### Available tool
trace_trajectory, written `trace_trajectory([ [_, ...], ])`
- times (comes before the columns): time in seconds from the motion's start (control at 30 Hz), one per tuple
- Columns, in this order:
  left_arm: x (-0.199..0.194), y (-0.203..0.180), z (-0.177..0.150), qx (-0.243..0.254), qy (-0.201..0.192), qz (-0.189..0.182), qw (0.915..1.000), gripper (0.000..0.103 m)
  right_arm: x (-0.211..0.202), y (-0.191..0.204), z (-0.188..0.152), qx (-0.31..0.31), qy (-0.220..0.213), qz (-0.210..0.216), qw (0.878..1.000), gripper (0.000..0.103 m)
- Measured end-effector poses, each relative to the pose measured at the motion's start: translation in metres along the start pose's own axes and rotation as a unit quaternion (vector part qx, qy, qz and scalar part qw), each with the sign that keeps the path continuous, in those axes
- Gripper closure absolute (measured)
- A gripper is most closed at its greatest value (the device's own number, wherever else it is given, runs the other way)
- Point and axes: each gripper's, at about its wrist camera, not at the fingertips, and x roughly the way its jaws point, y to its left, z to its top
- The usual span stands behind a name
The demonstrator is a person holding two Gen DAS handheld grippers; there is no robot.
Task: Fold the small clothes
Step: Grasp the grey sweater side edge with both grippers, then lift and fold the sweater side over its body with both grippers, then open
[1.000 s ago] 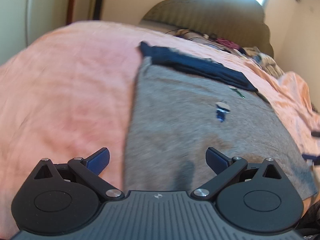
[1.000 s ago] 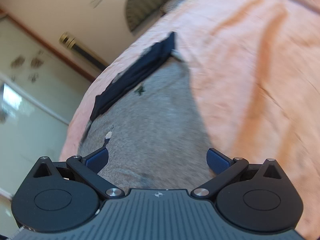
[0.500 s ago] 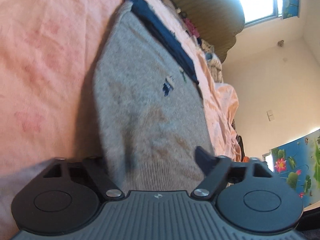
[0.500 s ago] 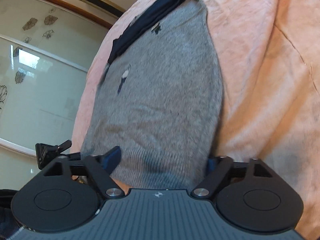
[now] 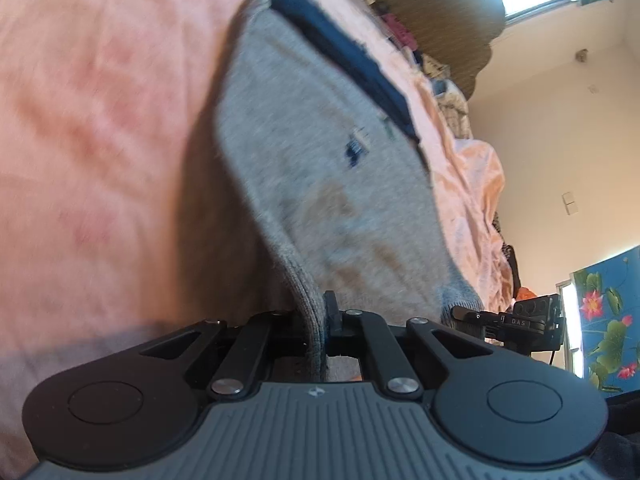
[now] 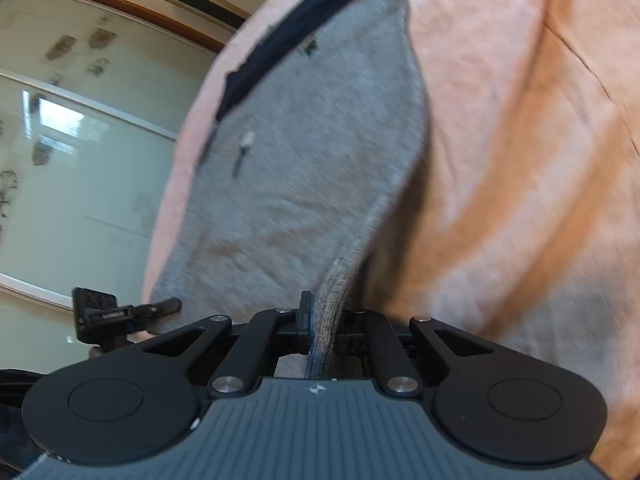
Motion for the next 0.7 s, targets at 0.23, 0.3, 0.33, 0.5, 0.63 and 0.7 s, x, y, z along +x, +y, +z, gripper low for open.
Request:
trace_trajectory([
  [0.23,-0.003,-0.041,0.096,0.065,-0.106,-0.069,0.9898,0.098,-0.011,0.03,0.095,-0.046,-0.088,0.085,0.991,0.09],
  [0.3,0.007,-0.049,0.139,0.077,-0.139,-0.073,0.9846,0.098,-0.01,0.027,0.139,-0.045,-0.125,0.099,0.986,0.09],
  [0.33,0.012,-0.051,0.159,0.078,-0.152,-0.073,0.9826,0.098,-0.008,0.022,0.164,-0.036,-0.144,0.104,0.983,0.09],
  [0.5,0.065,-0.052,0.271,0.077,-0.197,-0.034,0.9768,0.098,0.03,-0.013,0.283,0.014,-0.191,0.095,0.977,0.09],
  [0.63,0.125,-0.032,0.335,0.052,-0.21,0.034,0.9758,0.097,0.083,-0.057,0.35,0.085,-0.194,0.09,0.973,0.087],
  [0.7,0.15,-0.017,0.355,0.033,-0.199,0.09,0.9753,0.094,0.103,-0.074,0.364,0.126,-0.214,0.061,0.967,0.061],
])
